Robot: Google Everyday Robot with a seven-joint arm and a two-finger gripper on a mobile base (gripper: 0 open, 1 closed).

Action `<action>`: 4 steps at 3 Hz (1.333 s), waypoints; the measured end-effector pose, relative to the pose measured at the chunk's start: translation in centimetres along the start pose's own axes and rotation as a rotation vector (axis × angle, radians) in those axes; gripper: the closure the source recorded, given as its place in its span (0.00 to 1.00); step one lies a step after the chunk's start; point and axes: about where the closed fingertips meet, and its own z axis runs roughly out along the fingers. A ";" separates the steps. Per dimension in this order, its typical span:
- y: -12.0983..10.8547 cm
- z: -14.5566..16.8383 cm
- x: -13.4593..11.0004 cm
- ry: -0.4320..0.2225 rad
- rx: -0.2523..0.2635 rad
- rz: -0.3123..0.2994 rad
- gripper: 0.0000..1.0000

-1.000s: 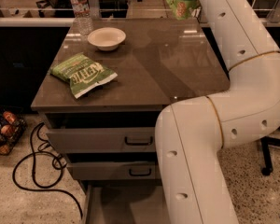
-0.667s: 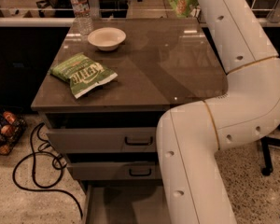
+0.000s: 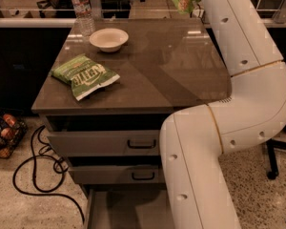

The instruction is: Place green rice chip bag into bottom drawer

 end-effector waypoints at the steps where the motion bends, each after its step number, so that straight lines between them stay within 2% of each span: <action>1: -1.5 -0.5 0.5 0.002 0.117 -0.081 1.00; 2: -4.1 -2.3 1.0 0.009 0.316 -0.195 1.00; 3: -4.8 -2.6 1.1 0.012 0.354 -0.212 1.00; 4: -4.8 -2.6 1.1 0.012 0.354 -0.212 1.00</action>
Offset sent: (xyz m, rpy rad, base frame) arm -0.0958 -0.0427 0.0059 -0.5094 0.3719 -0.2716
